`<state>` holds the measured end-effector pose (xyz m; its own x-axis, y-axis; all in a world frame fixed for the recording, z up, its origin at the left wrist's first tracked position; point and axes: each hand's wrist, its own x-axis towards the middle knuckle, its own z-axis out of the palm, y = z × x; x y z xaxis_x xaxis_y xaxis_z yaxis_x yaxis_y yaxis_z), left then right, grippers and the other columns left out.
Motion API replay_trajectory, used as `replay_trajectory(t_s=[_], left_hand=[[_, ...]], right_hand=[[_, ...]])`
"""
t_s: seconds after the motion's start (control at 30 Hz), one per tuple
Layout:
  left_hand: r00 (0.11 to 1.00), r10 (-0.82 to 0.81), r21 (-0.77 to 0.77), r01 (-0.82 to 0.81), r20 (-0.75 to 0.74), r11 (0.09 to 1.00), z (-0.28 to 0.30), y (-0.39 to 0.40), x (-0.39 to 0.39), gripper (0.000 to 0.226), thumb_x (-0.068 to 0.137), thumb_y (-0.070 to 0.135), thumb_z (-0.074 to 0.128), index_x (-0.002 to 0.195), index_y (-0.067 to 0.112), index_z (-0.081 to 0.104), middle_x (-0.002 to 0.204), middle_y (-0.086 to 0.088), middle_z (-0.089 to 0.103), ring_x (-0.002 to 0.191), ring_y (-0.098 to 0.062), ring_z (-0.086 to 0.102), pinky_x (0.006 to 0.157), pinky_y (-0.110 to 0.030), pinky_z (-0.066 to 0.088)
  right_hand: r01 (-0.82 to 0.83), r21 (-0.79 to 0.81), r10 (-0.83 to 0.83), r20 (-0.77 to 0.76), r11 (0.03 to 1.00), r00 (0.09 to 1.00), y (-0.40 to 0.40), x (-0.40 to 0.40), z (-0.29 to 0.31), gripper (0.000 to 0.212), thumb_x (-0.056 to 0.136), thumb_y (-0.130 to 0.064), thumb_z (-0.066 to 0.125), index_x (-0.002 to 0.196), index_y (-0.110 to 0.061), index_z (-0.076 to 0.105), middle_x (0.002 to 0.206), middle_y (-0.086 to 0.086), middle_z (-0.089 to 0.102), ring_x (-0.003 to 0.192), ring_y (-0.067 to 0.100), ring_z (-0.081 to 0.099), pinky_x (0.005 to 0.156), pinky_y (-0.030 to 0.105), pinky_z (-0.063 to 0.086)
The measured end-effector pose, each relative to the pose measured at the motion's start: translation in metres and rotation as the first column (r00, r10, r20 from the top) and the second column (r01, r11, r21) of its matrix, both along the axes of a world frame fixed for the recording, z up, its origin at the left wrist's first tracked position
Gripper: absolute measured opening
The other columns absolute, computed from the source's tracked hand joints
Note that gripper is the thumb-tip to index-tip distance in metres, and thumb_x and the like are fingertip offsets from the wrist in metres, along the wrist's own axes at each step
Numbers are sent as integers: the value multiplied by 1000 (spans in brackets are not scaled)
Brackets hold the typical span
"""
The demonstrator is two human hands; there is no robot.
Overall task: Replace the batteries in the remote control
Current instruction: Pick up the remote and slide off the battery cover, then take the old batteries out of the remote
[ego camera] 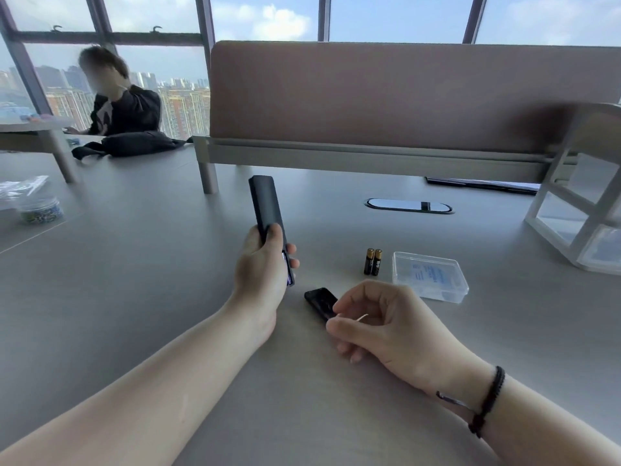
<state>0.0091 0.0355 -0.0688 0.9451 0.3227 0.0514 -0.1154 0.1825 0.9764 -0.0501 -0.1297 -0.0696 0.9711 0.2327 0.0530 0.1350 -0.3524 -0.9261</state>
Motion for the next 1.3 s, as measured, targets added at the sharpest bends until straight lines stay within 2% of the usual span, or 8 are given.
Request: replay_trajectory(t_s=[0.1, 0.2, 0.37, 0.5, 0.6, 0.8, 1.17, 1.3], left_hand=[[999, -35, -127, 36, 5, 991, 4, 3, -1, 22, 103, 32, 43, 102, 17, 59, 79, -8, 59, 58, -21, 54, 59, -32, 45], [973, -230, -345, 221, 17, 912, 12, 3, -8, 41, 102, 43, 41, 113, 12, 65, 68, -7, 57, 53, -21, 51, 54, -31, 44], [861, -498, -443, 487, 101, 753, 17, -6, -19, 56, 99, 56, 35, 118, 11, 62, 70, -10, 51, 57, -23, 43, 55, -32, 36], [802, -586, -472, 564, 117, 678, 15, -12, -25, 59, 99, 55, 34, 128, 9, 58, 73, -11, 49, 59, -23, 43, 57, -33, 35], [794, -598, -475, 572, 114, 669, 15, -14, -26, 57, 100, 52, 35, 128, 8, 58, 74, -10, 49, 61, -22, 44, 59, -33, 35], [811, -581, -452, 544, 69, 707, 15, -12, -27, 55, 102, 49, 33, 130, 9, 58, 74, -7, 52, 65, -20, 48, 65, -32, 39], [767, -642, -401, 585, -10, 705, 8, -19, -31, 55, 100, 49, 38, 132, 10, 60, 93, -9, 53, 78, -21, 50, 72, -33, 41], [756, -654, -395, 592, -30, 703, 7, -18, -30, 55, 100, 51, 39, 131, 11, 60, 85, -6, 56, 72, -19, 53, 65, -30, 44]], right_hand=[[-6, -103, 9, 32, 995, 999, 0, -3, 1, 11, 78, -24, 79, 84, -20, 70, 75, 3, 76, 58, 19, 71, 61, 32, 60], [70, -212, -41, 136, 975, 990, -2, -3, -1, 11, 77, -31, 79, 83, -28, 70, 75, -10, 73, 54, 4, 61, 50, 14, 46], [146, -334, -76, 214, 931, 974, -4, -2, -1, 18, 77, -45, 73, 93, -36, 70, 79, -14, 68, 66, 7, 57, 63, 18, 48], [10, -512, 127, 232, 859, 965, -5, -6, 0, 27, 81, -47, 67, 108, -46, 64, 84, -11, 58, 77, -8, 50, 72, 13, 44], [2, -442, 142, 291, 897, 946, -4, -7, 0, 20, 85, -36, 68, 104, -40, 70, 82, -18, 60, 77, -15, 48, 66, 7, 38], [113, -107, -55, 437, 988, 898, -7, -2, 1, 7, 80, -27, 75, 86, -29, 71, 68, -15, 67, 53, 3, 50, 51, 14, 39], [157, -236, -25, 481, 959, 876, -5, -1, -4, 28, 75, -32, 78, 99, -37, 65, 75, -18, 66, 54, 7, 54, 54, 20, 45], [150, -241, -13, 488, 959, 873, -4, -3, -3, 28, 76, -34, 76, 102, -38, 65, 74, -18, 65, 56, 9, 55, 55, 22, 47]])
